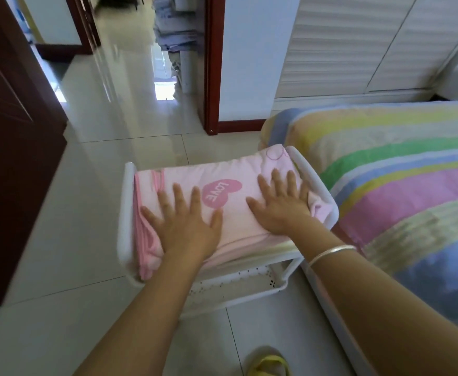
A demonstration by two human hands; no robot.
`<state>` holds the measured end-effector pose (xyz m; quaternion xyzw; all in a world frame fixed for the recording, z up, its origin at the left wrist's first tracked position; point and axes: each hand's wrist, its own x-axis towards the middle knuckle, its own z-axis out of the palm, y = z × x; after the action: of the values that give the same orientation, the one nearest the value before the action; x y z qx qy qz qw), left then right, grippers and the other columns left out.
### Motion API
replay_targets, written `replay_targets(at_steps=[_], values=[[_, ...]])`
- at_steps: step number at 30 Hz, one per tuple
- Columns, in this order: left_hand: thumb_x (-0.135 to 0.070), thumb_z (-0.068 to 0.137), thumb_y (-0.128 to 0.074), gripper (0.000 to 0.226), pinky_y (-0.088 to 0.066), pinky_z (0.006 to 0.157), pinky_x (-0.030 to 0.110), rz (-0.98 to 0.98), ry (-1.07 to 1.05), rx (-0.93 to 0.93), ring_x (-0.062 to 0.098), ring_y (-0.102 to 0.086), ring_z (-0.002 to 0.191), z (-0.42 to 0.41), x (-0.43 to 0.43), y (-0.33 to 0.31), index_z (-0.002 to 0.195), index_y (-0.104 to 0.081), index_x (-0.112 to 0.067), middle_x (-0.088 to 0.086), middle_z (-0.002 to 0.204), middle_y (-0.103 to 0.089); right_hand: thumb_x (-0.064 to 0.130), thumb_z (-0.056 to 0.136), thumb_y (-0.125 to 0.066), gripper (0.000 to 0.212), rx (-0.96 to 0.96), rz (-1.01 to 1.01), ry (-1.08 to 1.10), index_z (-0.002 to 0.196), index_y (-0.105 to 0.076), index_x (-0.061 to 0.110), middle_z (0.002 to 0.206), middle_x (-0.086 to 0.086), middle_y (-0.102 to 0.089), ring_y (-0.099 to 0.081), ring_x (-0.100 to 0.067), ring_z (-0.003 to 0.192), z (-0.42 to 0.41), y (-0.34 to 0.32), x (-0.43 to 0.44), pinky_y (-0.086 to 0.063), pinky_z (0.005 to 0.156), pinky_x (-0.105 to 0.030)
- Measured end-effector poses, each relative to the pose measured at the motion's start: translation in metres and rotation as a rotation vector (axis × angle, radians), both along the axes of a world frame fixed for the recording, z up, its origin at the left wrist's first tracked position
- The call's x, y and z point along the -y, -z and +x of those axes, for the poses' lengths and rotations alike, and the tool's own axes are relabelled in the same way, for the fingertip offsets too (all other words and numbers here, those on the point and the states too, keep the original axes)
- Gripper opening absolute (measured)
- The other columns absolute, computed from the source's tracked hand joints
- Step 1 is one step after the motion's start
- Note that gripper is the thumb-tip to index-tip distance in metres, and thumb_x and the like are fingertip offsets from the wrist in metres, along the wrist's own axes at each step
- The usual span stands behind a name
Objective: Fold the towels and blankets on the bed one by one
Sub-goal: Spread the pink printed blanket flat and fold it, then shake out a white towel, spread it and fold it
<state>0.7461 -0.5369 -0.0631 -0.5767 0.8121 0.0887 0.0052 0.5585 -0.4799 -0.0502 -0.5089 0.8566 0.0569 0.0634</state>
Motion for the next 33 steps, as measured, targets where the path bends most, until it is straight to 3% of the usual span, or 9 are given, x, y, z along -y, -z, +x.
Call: replay_targets(at_steps=[5, 8, 10, 12, 14, 17, 21, 25, 33], values=[[-0.075, 0.085, 0.002, 0.081, 0.010, 0.110, 0.068, -0.027, 0.029, 0.000, 0.035, 0.020, 0.146, 0.001, -0.002, 0.006, 0.153, 0.009, -0.032, 0.005, 0.162, 0.017, 0.065, 0.093, -0.009, 0.069, 0.068, -0.141, 0.026, 0.153, 0.005, 0.034, 0.160, 0.001, 0.019, 0.025, -0.027, 0.144, 0.001, 0.013, -0.016, 0.016, 0.115, -0.052], [-0.064, 0.093, -0.015, 0.072, 0.008, 0.115, 0.062, -0.103, 0.043, -0.082, 0.034, 0.004, 0.149, 0.003, -0.010, 0.001, 0.154, -0.014, -0.027, 0.008, 0.163, -0.006, 0.054, 0.093, -0.005, 0.068, 0.044, -0.349, 0.003, 0.152, -0.027, 0.027, 0.162, -0.005, -0.010, 0.002, -0.027, 0.149, 0.010, 0.011, -0.029, 0.006, 0.119, -0.047], [-0.040, 0.096, -0.038, 0.049, -0.003, 0.120, 0.054, -0.218, 0.110, -0.274, 0.030, -0.026, 0.143, 0.000, -0.026, -0.005, 0.140, -0.045, -0.021, 0.008, 0.151, -0.038, 0.049, 0.090, -0.007, 0.072, 0.097, -0.481, -0.001, 0.141, -0.049, 0.020, 0.154, -0.009, -0.033, -0.019, -0.028, 0.146, 0.021, 0.009, -0.047, -0.006, 0.120, -0.045], [-0.021, 0.090, -0.050, 0.030, -0.027, 0.114, 0.045, -0.268, 0.205, -0.473, 0.025, -0.050, 0.121, -0.014, -0.051, -0.017, 0.118, -0.061, -0.019, 0.004, 0.126, -0.061, 0.046, 0.093, -0.014, 0.067, 0.135, -0.496, -0.067, 0.136, -0.055, 0.015, 0.149, -0.011, -0.042, -0.030, -0.030, 0.143, 0.030, 0.007, -0.076, -0.015, 0.119, -0.047], [-0.015, 0.089, -0.053, 0.024, -0.040, 0.099, 0.036, -0.194, 0.263, -0.641, 0.021, -0.058, 0.106, -0.045, -0.093, -0.034, 0.109, -0.065, -0.020, -0.001, 0.112, -0.066, 0.040, 0.095, -0.026, 0.056, 0.086, -0.526, -0.145, 0.132, -0.058, 0.013, 0.143, -0.012, -0.049, -0.038, -0.030, 0.138, 0.027, -0.001, -0.121, -0.024, 0.115, -0.048], [-0.010, 0.086, -0.054, 0.023, -0.048, 0.088, 0.037, -0.104, 0.355, -0.868, 0.017, -0.062, 0.095, -0.097, -0.155, -0.054, 0.101, -0.066, -0.022, -0.005, 0.102, -0.069, 0.031, 0.090, -0.044, 0.043, -0.050, -0.649, -0.169, 0.127, -0.060, 0.016, 0.132, -0.006, -0.058, -0.047, -0.029, 0.127, 0.006, -0.028, -0.190, -0.029, 0.113, -0.044], [-0.007, 0.079, -0.051, 0.028, -0.050, 0.081, 0.037, -0.041, 0.547, -1.040, 0.019, -0.064, 0.093, -0.181, -0.261, -0.076, 0.098, -0.065, -0.023, -0.008, 0.099, -0.069, 0.026, 0.078, -0.047, 0.045, -0.261, -0.678, 0.109, 0.117, -0.065, 0.015, 0.128, -0.007, -0.060, -0.052, -0.031, 0.123, -0.065, -0.065, -0.320, -0.029, 0.110, -0.042], [-0.005, 0.081, -0.057, 0.025, -0.050, 0.078, 0.038, 0.086, 0.747, -1.076, 0.019, -0.065, 0.087, -0.258, -0.382, -0.085, 0.098, -0.064, -0.022, -0.008, 0.100, -0.068, 0.019, 0.069, -0.059, 0.046, -0.314, -0.596, 0.484, 0.115, -0.065, 0.014, 0.124, -0.009, -0.062, -0.053, -0.034, 0.119, -0.138, -0.082, -0.471, -0.038, 0.102, -0.044], [-0.004, 0.080, -0.052, 0.029, -0.048, 0.081, 0.039, 0.306, 1.060, -0.959, 0.025, -0.062, 0.097, -0.420, -0.610, -0.068, 0.101, -0.063, -0.020, -0.001, 0.106, -0.065, 0.025, 0.084, -0.060, 0.060, -0.364, -0.253, 1.001, 0.141, -0.042, 0.023, 0.149, -0.002, -0.038, -0.028, -0.024, 0.139, -0.242, -0.088, -0.732, -0.024, 0.110, -0.036]])
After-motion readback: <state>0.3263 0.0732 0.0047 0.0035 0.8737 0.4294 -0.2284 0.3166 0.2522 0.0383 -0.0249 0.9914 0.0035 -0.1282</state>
